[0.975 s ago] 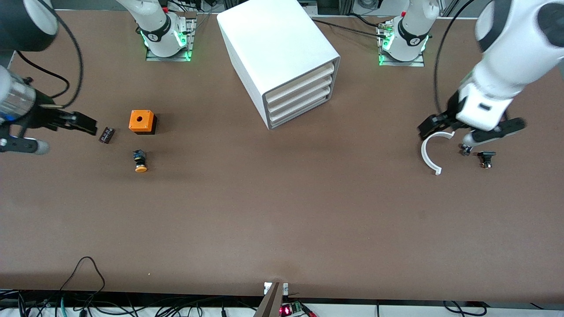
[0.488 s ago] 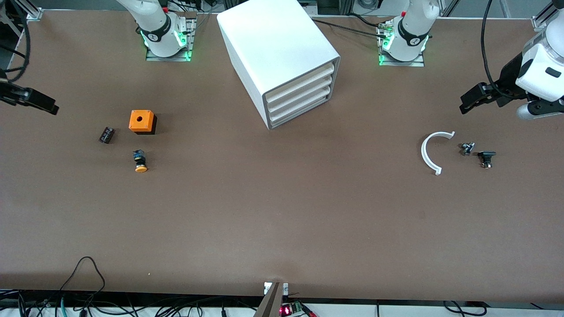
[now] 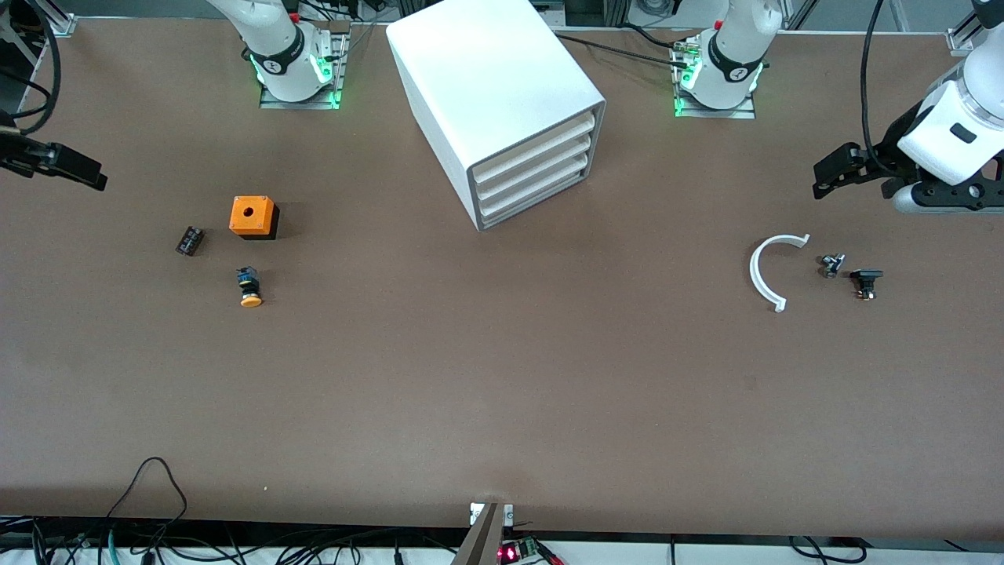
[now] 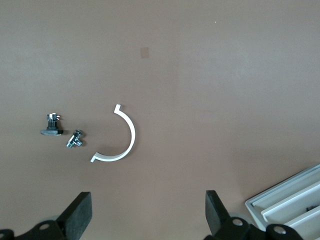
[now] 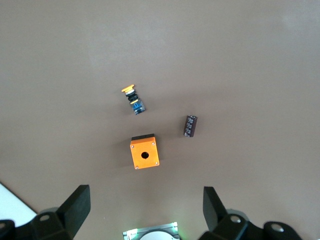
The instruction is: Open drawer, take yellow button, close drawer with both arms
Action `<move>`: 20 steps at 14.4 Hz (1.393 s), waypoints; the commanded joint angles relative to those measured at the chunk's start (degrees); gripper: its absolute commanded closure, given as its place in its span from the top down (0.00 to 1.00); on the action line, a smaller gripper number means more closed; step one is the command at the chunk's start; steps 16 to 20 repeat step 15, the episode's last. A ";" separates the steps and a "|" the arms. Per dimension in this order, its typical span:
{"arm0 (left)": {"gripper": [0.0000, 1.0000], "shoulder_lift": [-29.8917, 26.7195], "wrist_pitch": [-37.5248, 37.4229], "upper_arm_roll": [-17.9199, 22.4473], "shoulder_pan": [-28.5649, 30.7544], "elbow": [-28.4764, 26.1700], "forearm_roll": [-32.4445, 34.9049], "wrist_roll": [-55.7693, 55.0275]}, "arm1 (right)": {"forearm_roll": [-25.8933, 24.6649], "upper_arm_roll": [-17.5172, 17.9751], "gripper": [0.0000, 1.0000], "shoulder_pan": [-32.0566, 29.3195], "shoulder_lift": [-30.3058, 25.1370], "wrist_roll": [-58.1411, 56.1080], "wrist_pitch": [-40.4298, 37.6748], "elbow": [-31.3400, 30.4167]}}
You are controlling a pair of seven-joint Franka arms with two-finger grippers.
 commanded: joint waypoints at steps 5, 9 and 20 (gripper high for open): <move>1.00 0.97 -1.87 0.24 -0.06 2.36 -0.17 2.23 | 0.61 -0.93 1.00 0.47 -4.88 -0.89 6.29 -8.15; 1.00 1.05 -1.95 0.33 -0.06 2.36 -0.26 1.88 | 0.61 -0.93 1.00 0.47 -5.59 -1.33 7.09 -8.86; 1.00 0.97 -2.83 0.33 0.11 2.28 -0.34 1.70 | 2.37 -1.02 1.00 0.30 -6.64 -4.75 7.53 -9.92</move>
